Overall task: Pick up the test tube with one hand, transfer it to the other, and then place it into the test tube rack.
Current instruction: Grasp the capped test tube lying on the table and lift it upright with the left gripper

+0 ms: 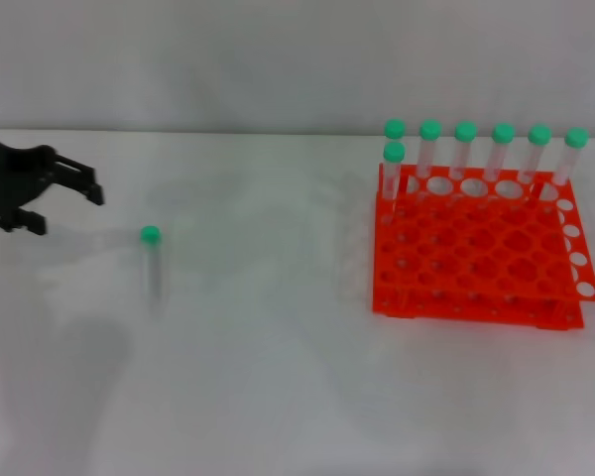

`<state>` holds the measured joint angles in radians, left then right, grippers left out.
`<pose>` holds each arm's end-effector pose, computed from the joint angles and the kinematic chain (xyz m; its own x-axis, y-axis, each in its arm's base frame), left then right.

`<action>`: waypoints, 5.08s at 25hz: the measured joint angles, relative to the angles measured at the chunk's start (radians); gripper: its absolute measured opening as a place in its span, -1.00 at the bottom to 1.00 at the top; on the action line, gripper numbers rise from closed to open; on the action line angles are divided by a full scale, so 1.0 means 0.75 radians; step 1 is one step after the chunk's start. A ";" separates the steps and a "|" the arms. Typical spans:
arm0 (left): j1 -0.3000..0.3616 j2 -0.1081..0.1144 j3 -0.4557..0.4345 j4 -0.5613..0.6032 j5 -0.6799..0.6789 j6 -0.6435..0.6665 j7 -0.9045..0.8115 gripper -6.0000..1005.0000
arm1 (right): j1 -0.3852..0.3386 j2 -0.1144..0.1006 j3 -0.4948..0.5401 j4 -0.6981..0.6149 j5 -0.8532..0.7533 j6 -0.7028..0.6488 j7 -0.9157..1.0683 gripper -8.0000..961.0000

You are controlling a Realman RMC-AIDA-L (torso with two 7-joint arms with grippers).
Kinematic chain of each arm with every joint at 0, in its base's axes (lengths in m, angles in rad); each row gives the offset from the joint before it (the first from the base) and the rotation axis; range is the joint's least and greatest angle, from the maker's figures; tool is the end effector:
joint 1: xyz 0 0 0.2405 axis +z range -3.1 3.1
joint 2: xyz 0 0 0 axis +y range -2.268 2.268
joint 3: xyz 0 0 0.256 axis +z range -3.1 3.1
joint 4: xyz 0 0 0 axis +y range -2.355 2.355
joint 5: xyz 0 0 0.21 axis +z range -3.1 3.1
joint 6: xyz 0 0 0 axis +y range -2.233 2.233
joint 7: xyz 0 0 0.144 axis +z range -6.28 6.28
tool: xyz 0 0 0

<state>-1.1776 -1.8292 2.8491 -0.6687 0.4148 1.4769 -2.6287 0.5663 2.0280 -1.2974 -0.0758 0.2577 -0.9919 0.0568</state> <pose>-0.2522 0.4368 0.1263 -0.0266 0.9366 0.3495 0.9388 0.1435 -0.3132 0.3632 0.3787 0.0643 0.7495 0.0264 -0.6615 -0.6509 0.2121 -0.7290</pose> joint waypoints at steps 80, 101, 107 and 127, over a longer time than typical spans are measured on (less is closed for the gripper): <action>0.092 -0.052 -0.003 0.499 0.137 -0.421 -0.148 -0.07 | 0.021 0.000 -0.015 -0.001 0.000 0.011 0.020 0.71; 0.081 -0.067 -0.003 0.522 0.169 -0.450 -0.137 -0.08 | 0.035 0.000 -0.015 -0.003 0.000 0.009 0.020 0.71; 0.081 -0.068 -0.003 0.523 0.159 -0.455 -0.140 -0.14 | 0.036 0.000 -0.015 -0.003 0.000 0.008 0.020 0.71; 0.106 -0.067 -0.004 0.551 0.161 -0.458 -0.185 -0.64 | 0.037 0.000 -0.015 -0.003 0.000 -0.001 0.020 0.71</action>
<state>-1.0982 -1.8792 2.8460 -0.2554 0.5355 1.1337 -2.7676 0.5937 2.0279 -1.3085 -0.0782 0.2579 -0.9928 0.0721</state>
